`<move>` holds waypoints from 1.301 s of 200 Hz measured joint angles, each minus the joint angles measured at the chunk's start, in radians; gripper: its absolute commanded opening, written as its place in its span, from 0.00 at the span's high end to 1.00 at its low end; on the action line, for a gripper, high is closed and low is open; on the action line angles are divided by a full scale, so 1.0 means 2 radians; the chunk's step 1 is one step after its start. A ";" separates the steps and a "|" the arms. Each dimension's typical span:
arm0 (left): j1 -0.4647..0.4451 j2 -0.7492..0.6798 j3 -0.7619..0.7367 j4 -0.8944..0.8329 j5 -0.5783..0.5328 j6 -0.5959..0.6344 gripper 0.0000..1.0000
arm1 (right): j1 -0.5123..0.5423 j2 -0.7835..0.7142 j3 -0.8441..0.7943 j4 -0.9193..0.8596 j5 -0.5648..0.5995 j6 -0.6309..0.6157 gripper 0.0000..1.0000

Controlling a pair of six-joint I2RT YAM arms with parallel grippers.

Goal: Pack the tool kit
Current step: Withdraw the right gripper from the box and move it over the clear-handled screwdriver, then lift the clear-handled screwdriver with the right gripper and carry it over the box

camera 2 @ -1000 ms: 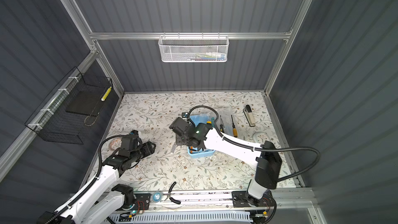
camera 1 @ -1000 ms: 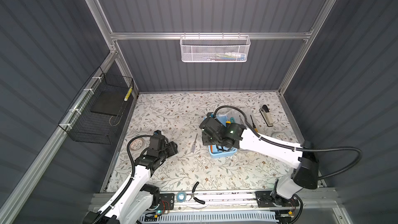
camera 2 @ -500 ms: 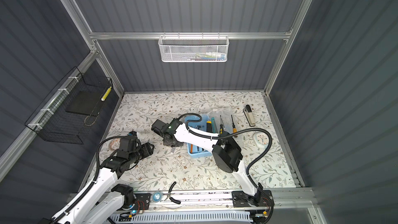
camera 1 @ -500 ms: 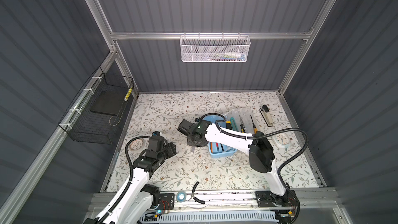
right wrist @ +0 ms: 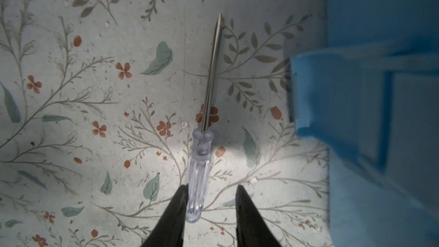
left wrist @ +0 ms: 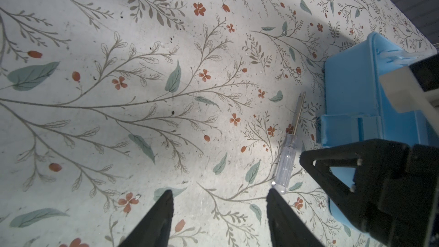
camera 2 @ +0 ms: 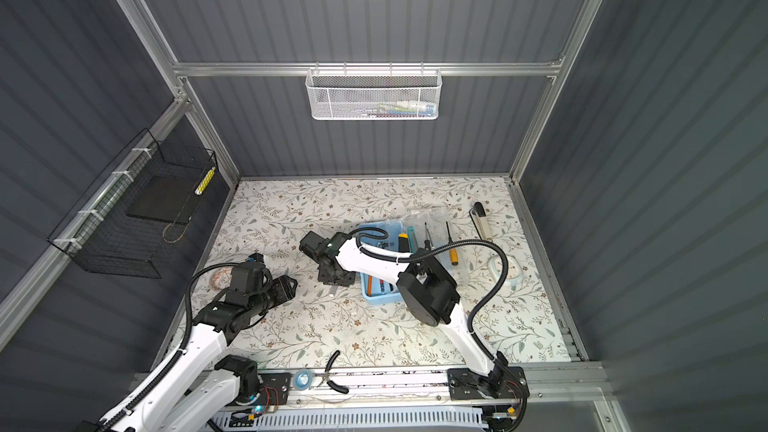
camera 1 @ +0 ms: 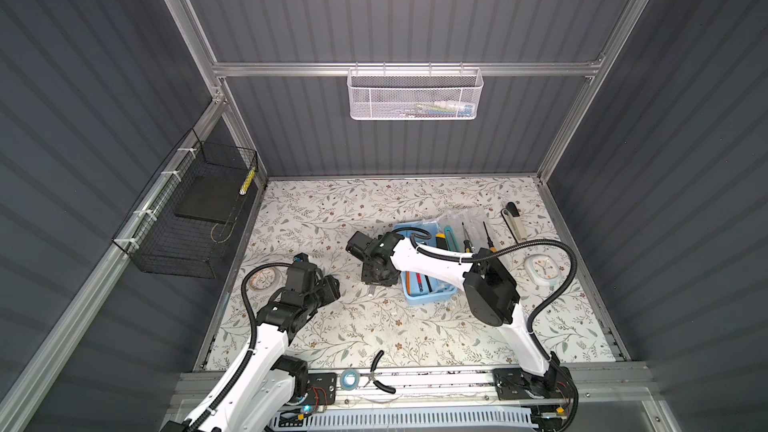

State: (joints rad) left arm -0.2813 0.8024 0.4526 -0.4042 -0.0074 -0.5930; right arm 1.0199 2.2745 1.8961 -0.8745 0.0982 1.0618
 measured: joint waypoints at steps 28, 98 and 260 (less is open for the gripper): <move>0.000 0.000 0.000 0.000 0.000 0.000 0.37 | -0.001 0.006 0.000 0.008 -0.005 -0.004 0.66; 0.000 0.000 0.000 0.000 -0.006 0.000 0.37 | -0.001 0.027 0.004 0.019 -0.014 -0.010 0.69; 0.000 0.009 -0.003 0.009 -0.002 0.000 0.37 | -0.003 -0.031 -0.097 0.096 -0.037 -0.118 1.00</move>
State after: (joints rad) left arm -0.2813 0.8204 0.4473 -0.3866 -0.0105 -0.5938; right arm 1.0130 2.2116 1.7012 -0.6830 0.0235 0.8253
